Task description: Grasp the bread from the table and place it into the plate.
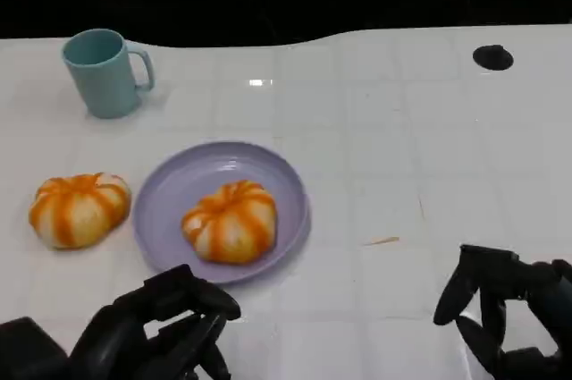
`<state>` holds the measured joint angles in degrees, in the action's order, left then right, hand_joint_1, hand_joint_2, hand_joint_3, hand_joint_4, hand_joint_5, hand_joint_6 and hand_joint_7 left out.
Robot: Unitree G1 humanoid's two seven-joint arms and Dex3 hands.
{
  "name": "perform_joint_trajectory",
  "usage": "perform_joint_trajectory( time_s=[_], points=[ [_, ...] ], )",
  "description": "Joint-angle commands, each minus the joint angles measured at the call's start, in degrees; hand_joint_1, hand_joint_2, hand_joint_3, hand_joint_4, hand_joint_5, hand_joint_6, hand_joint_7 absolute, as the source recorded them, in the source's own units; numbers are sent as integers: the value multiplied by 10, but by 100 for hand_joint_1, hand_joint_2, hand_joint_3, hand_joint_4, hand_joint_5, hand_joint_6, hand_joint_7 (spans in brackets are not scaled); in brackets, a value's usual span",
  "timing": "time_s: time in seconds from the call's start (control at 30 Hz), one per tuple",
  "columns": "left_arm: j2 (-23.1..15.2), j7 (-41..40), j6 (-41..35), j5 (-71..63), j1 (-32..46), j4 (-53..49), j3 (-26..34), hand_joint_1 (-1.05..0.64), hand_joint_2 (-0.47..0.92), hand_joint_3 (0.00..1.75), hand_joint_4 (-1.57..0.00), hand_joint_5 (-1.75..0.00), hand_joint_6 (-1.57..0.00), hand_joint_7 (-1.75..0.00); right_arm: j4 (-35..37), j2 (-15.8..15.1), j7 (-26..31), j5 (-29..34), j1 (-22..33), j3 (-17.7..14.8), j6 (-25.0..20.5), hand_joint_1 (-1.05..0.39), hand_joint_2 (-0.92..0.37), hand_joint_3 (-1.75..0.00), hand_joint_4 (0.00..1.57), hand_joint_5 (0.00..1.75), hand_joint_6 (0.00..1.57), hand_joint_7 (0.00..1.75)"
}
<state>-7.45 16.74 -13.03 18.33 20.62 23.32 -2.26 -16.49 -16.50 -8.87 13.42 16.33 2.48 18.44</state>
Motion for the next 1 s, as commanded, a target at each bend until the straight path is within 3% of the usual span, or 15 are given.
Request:
perform_joint_trajectory(
  time_s=[0.03,1.0],
  points=[
    [-9,-1,-2,-4,-1,3,7,-43,92,42,-69,-165,-72,-119,-8,6,12,9,13,-6,-16,-14,-43,-130,97,175,78,151],
    [-11,10,3,-3,-15,-22,21,-41,92,41,-69,-165,-74,-117,45,17,51,62,-15,14,-24,-10,-42,-123,97,175,77,149]
  ],
)
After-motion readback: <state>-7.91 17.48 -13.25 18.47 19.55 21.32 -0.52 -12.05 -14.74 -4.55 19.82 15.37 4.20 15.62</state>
